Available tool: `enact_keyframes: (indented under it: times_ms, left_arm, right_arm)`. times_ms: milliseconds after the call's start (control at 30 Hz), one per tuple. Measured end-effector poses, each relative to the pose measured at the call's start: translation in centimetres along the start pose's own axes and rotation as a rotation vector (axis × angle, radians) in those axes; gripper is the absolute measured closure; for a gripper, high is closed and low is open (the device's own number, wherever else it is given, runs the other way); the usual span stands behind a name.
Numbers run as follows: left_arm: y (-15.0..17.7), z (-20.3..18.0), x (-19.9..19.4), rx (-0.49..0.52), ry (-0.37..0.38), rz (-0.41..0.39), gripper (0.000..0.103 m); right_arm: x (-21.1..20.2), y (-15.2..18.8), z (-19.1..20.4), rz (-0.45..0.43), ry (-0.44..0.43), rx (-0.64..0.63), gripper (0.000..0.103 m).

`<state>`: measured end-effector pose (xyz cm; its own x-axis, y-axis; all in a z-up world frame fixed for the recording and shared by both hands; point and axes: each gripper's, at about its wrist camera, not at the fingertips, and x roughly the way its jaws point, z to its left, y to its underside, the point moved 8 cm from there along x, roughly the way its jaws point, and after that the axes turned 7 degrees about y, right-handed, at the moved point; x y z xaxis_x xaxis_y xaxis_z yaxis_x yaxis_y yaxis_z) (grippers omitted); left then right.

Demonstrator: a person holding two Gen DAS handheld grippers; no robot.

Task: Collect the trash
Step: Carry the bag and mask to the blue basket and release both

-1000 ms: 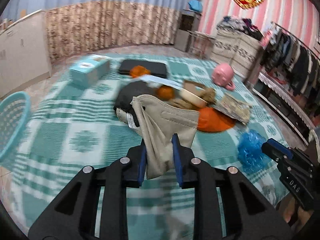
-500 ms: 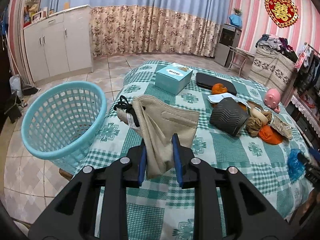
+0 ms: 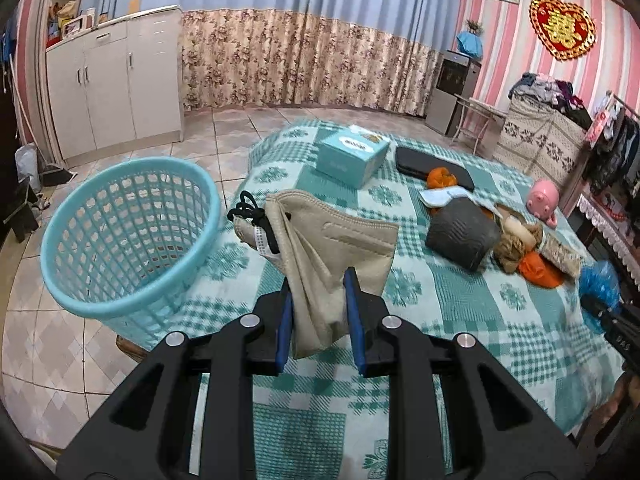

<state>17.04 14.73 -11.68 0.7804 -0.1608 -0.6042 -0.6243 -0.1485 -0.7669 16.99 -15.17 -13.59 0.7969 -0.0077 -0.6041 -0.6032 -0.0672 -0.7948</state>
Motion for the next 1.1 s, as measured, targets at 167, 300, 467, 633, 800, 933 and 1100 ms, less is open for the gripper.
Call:
enact_keyframes:
  times_ms: [167, 300, 467, 633, 800, 933, 1100]
  left_arm:
    - [-2.8, 2.9, -1.8, -0.019, -0.036, -0.053, 0.080]
    - [-5.0, 7.2, -2.7, -0.069, -0.094, -0.087, 0.080]
    - [-6.7, 14.4, -2.1, -0.168, -0.148, -0.078, 0.080]
    - [-6.9, 19.4, 0.3, -0.207, -0.191, -0.020, 0.080]
    - [-7.2, 23.3, 1.7, -0.221, -0.228, -0.005, 0.080]
    - [-7.3, 24.0, 2.5, -0.196, -0.240, 0.013, 0.067]
    - [-7.1, 25.1, 2.1, -0.217, -0.249, 0.000, 0.041]
  right_arm:
    - [0.8, -4.9, 7.4, -0.032, -0.148, -0.093, 0.073]
    - [2.2, -7.9, 14.3, -0.052, -0.242, -0.174, 0.073]
    - [5.0, -10.1, 21.8, -0.028, -0.342, -0.231, 0.073]
    - [6.3, -10.8, 26.1, -0.004, -0.395, -0.240, 0.073]
    - [7.9, -10.8, 28.7, 0.027, -0.409, -0.236, 0.073]
    - [8.6, -10.5, 30.5, 0.037, -0.414, -0.243, 0.073]
    - [8.9, -10.4, 32.0, 0.043, -0.420, -0.264, 0.073]
